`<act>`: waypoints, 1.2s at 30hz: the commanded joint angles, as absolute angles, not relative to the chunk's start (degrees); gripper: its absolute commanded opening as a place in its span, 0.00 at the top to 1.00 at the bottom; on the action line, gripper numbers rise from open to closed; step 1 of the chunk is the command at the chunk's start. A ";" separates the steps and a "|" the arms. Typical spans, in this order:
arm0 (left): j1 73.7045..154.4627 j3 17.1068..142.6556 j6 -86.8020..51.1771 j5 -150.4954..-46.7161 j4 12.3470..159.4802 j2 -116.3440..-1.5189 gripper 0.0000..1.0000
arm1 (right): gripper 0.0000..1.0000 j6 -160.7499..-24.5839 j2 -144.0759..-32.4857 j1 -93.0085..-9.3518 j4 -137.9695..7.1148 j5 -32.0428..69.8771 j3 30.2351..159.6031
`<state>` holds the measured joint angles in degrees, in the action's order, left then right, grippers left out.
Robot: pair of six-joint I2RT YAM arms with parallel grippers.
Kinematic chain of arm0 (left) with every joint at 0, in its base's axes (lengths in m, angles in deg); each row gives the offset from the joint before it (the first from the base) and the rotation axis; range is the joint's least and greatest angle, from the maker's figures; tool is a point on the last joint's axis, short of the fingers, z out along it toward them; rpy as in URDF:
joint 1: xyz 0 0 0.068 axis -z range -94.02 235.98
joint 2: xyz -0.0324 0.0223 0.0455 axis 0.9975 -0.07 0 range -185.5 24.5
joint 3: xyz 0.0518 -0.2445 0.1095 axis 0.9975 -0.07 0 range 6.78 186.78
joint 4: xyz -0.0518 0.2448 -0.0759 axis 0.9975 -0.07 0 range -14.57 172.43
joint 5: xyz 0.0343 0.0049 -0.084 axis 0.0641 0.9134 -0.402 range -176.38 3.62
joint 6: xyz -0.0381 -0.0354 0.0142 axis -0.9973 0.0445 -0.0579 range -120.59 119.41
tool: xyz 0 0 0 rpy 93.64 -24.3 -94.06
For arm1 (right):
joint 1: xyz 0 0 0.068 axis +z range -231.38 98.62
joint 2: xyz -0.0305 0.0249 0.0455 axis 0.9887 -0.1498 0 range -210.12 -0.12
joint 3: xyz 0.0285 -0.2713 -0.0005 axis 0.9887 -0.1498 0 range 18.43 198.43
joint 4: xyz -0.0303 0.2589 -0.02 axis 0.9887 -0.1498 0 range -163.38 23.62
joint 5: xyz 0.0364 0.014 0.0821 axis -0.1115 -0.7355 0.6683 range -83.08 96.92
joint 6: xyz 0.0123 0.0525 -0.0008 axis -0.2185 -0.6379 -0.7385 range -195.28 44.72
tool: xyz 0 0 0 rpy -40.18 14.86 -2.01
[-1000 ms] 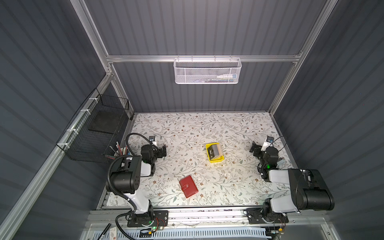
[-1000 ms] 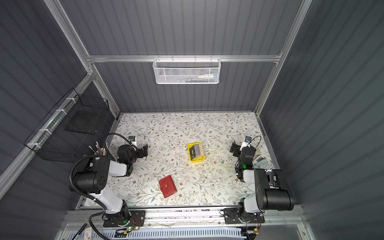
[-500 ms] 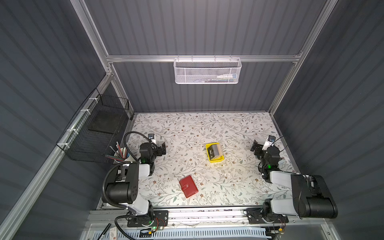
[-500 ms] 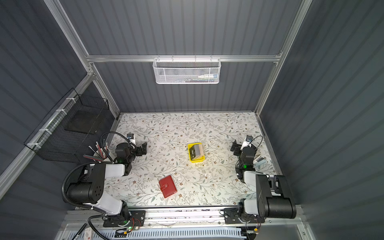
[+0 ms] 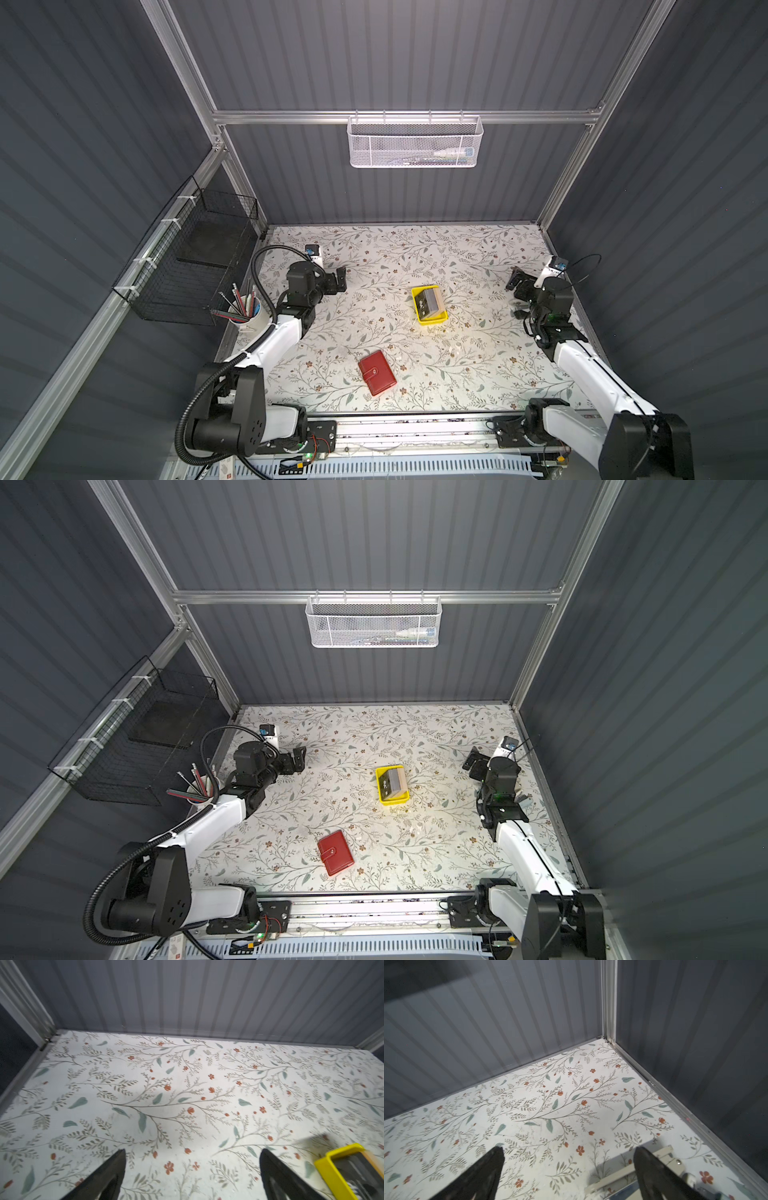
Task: Insert credit cards into a card holder
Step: Rotate the storage box at the center of the table.
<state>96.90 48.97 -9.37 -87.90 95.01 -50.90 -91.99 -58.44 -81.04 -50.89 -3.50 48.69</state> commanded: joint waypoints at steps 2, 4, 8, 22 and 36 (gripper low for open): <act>98.41 51.90 -16.14 -94.14 82.13 -48.64 0.00 | 0.01 -98.14 -54.41 -78.54 -63.30 4.26 50.46; 99.02 51.79 -17.68 -95.56 80.48 -47.45 0.00 | 0.01 -99.95 -52.62 -76.63 -65.65 6.32 50.90; 100.11 50.95 -20.27 -99.76 77.87 -45.32 0.00 | 0.01 -101.61 -50.15 -69.72 -71.70 5.09 53.18; 109.67 49.09 -28.86 -102.96 70.29 -45.89 0.00 | 0.01 -106.81 -52.92 -51.27 -78.73 9.69 53.29; 116.11 49.72 -33.56 -96.73 46.85 -44.23 0.01 | 0.04 -114.71 -57.95 -36.38 -78.30 4.19 50.79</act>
